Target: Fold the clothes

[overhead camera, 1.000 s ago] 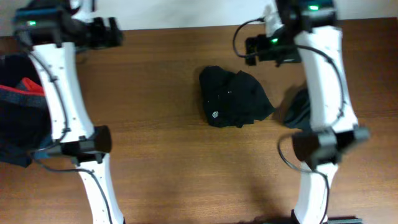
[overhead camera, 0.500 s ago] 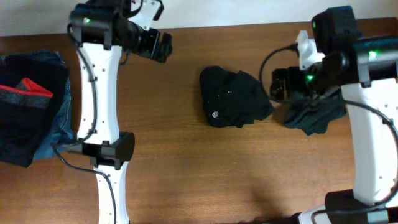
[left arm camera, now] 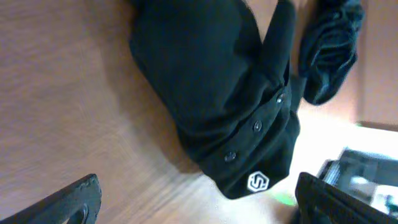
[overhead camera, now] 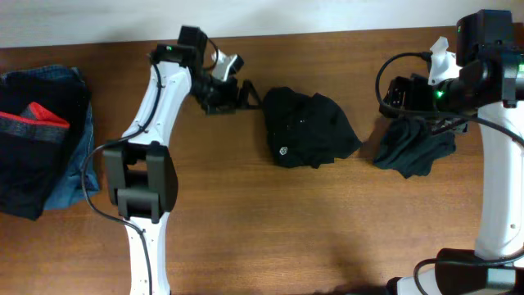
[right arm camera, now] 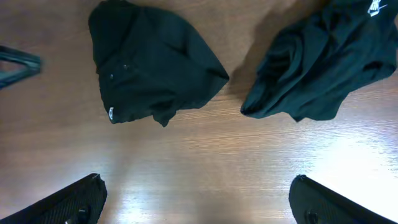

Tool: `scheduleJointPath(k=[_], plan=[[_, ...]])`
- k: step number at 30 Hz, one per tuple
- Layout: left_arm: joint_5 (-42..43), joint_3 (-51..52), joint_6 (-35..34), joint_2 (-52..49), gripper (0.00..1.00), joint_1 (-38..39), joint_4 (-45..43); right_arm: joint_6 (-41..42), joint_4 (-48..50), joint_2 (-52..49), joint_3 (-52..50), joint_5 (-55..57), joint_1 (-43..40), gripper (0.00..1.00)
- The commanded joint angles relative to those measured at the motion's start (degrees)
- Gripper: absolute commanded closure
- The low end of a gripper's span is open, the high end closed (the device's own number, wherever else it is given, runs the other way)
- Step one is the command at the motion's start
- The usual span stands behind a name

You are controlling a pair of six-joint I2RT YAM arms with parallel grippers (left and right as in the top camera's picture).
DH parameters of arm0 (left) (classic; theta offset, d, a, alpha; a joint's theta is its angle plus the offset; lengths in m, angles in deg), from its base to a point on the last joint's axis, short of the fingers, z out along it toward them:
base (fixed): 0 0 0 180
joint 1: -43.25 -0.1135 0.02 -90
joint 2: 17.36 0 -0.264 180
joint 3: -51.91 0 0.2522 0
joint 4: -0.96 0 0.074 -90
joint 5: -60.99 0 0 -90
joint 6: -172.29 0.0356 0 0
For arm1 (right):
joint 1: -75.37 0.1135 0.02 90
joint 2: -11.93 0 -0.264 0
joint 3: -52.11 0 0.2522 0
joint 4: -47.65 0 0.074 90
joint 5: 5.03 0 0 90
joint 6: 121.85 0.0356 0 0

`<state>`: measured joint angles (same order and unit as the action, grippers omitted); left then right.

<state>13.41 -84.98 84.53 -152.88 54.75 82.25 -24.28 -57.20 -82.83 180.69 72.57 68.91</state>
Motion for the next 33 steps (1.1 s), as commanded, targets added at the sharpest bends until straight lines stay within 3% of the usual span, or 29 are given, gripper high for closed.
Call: scheduleJointPath(k=[1, 23, 33], plan=[[7.98, 6.60, -8.59, 0.50, 0.01, 0.09, -4.74, 0.46, 0.55, -1.09, -0.24, -1.14, -0.70, 0.01], [9.20, 27.54, -37.40, 0.50, 0.01, 3.56, -34.75, 0.44, 3.08, -6.78, -0.24, -0.92, -0.70, 0.01], [5.49, 27.54, -42.93, 0.50, 0.01, 10.05, -38.86, 0.42, 3.32, -6.88, -0.28, -0.90, -0.70, 0.01]])
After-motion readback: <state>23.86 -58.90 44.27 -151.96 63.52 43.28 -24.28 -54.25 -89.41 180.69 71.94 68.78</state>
